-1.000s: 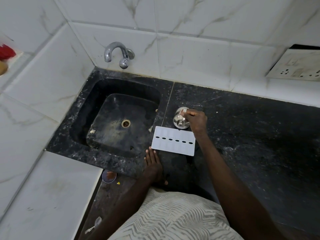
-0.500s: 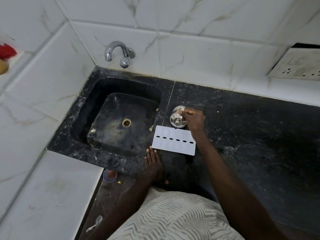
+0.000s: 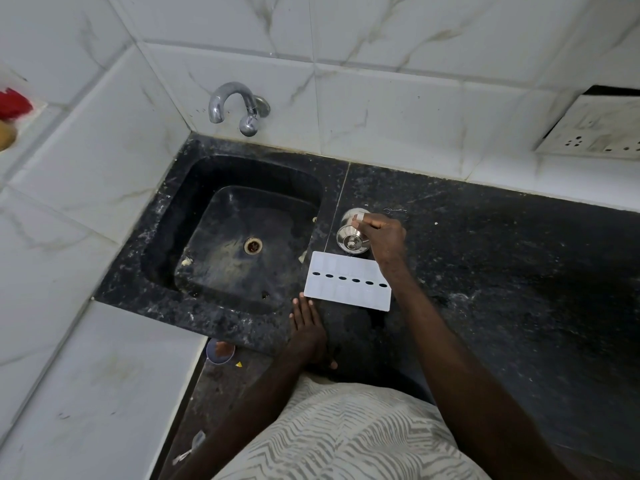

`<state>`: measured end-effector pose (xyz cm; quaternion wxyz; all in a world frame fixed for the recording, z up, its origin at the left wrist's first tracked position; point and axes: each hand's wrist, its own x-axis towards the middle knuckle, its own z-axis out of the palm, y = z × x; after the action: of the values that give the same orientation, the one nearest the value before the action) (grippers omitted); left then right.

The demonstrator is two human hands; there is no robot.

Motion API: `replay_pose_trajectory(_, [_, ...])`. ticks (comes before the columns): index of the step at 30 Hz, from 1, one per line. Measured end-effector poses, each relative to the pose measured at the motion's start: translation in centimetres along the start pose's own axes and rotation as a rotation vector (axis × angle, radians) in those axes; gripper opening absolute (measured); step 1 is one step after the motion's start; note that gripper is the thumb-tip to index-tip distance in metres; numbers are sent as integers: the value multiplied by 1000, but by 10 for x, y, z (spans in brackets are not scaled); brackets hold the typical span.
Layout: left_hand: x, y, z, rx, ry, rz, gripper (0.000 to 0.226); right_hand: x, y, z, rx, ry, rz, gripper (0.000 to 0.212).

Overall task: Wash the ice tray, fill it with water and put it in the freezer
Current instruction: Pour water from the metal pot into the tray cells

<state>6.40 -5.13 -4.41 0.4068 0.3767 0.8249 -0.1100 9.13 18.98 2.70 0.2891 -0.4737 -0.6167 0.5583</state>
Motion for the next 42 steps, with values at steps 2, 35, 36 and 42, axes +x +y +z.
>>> replay_pose_trajectory(2, [-1, 0, -1, 5, -3, 0, 166, -1, -1, 0, 4, -1, -4, 28])
replay_pose_trajectory(35, [0, 3, 4, 32, 54, 0, 168, 10, -12, 34, -16, -87, 15, 27])
replay_pose_trajectory(36, [-1, 4, 3, 32, 57, -1, 167, 9, -13, 34, -28, -93, 2, 26])
replay_pose_trajectory(42, [-5, 5, -1, 28, 56, -3, 166, 6, -14, 34, -53, -85, -24, 28])
